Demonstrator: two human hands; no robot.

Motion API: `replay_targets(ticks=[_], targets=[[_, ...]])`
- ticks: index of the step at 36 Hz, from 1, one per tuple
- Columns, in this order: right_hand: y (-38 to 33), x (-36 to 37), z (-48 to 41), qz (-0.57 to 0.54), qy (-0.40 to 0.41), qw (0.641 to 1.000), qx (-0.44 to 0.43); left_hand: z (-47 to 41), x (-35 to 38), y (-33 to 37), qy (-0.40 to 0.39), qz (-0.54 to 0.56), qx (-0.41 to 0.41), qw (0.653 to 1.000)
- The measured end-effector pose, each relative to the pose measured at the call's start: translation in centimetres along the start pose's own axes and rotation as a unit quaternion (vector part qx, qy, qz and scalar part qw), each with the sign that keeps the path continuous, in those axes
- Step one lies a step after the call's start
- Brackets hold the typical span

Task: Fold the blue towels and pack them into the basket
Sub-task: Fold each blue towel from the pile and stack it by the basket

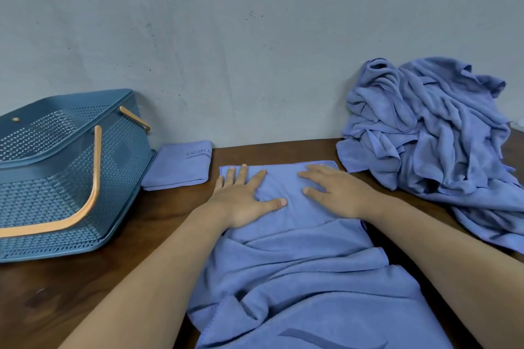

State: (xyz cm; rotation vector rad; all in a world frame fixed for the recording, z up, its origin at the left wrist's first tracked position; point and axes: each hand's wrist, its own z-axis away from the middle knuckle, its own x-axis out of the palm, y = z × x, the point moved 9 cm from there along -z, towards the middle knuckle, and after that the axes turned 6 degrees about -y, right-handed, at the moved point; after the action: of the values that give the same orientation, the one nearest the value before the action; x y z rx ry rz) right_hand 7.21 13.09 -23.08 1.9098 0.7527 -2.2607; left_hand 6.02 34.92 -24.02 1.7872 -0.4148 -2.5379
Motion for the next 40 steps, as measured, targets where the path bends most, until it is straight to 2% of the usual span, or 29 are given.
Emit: replay_targets(ticks=[5,8,15,21,24,27,29,33,40], targets=[[2.9,-0.7,-2.0,0.032,-0.037,0.999,0.023,-1.7,-1.8,-0.8,0.008,0.091,0.018,0.996],[4.0,-0.9,-3.8,0.052,-0.052,0.997,0.038,-3.6,-2.3,-1.9,0.040,0.050,-0.002,0.998],[5.6,-1.4,-7.6,0.062,-0.062,0.995,0.038,-7.4,-3.5,-3.0,0.027,-0.003,-0.028,0.999],[6.4,-1.8,-9.3,0.049,-0.022,0.998,0.014,-9.9,-3.7,-4.1,0.055,-0.014,-0.020,0.998],[6.2,-2.6,-9.1,0.017,0.039,0.999,-0.018,-10.0,-4.3,-4.4,0.117,0.042,0.018,0.992],[4.8,-4.6,-7.0,-0.037,0.156,0.984,-0.084,-7.2,-6.5,-3.9,0.238,0.147,0.087,0.956],[4.2,-5.4,-5.1,-0.082,0.201,0.970,-0.113,-4.7,-7.1,-3.3,0.276,0.189,0.127,0.934],[4.2,-5.2,-0.9,-0.207,0.200,0.953,-0.097,0.2,-6.4,-3.6,0.288,0.264,0.162,0.906],[3.2,-4.2,6.7,-0.273,0.183,0.942,-0.063,7.5,-3.5,-4.6,0.264,0.259,0.155,0.916]])
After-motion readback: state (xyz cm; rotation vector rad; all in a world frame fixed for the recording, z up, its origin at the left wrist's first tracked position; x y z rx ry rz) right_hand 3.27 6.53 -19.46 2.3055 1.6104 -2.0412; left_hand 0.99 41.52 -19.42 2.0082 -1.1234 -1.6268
